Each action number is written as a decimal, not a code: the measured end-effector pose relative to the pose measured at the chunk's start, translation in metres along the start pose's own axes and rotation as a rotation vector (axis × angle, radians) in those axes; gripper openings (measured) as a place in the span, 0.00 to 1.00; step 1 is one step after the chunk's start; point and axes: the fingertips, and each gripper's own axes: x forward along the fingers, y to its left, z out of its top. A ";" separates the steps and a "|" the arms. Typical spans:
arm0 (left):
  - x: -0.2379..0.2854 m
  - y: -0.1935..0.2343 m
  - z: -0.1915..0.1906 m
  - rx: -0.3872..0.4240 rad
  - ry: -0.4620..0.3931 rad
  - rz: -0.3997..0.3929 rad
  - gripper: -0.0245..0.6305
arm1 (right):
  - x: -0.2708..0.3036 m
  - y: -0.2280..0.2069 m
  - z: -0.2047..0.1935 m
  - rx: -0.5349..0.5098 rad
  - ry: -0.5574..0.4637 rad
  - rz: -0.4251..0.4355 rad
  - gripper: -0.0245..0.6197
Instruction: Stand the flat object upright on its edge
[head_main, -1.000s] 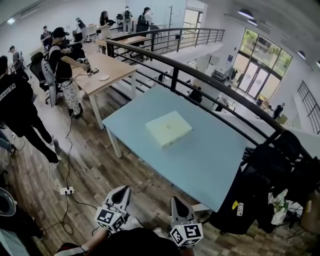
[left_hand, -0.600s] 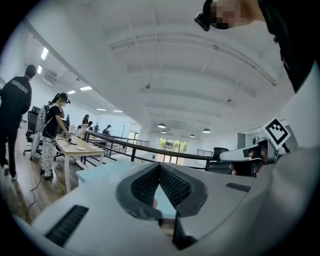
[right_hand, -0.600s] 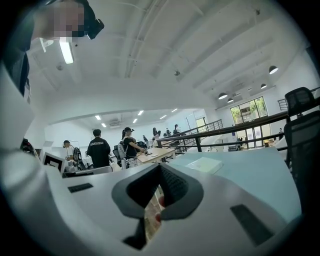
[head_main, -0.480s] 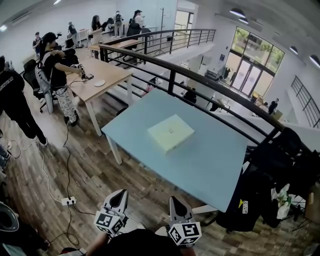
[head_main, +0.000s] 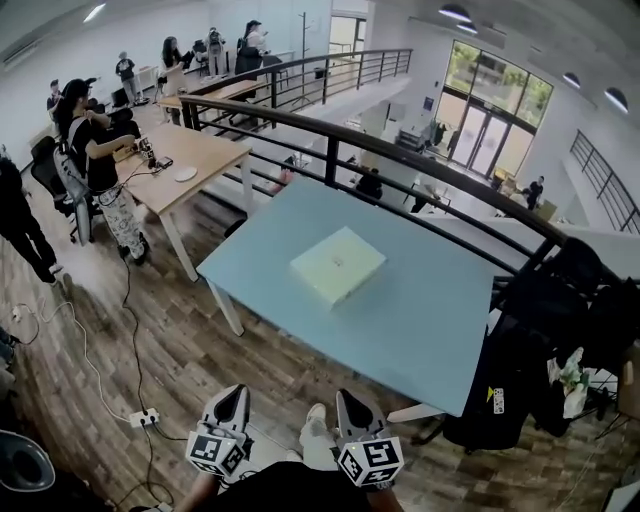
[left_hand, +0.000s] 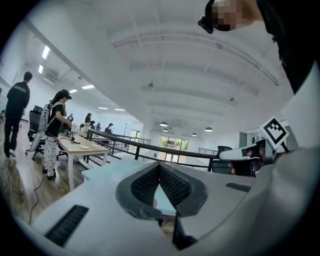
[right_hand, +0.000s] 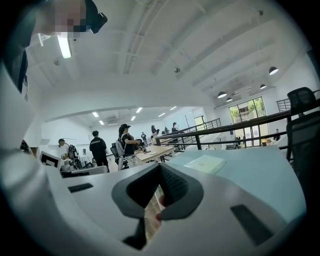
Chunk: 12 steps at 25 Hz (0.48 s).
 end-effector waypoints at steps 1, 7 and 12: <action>0.002 0.002 -0.001 0.002 0.003 -0.001 0.04 | 0.004 -0.001 -0.002 0.003 0.005 -0.002 0.05; 0.015 0.024 0.001 0.014 0.003 0.028 0.04 | 0.034 -0.003 -0.005 0.002 0.026 0.016 0.05; 0.036 0.047 -0.001 0.001 0.037 0.021 0.04 | 0.072 -0.007 0.004 0.016 0.023 0.013 0.05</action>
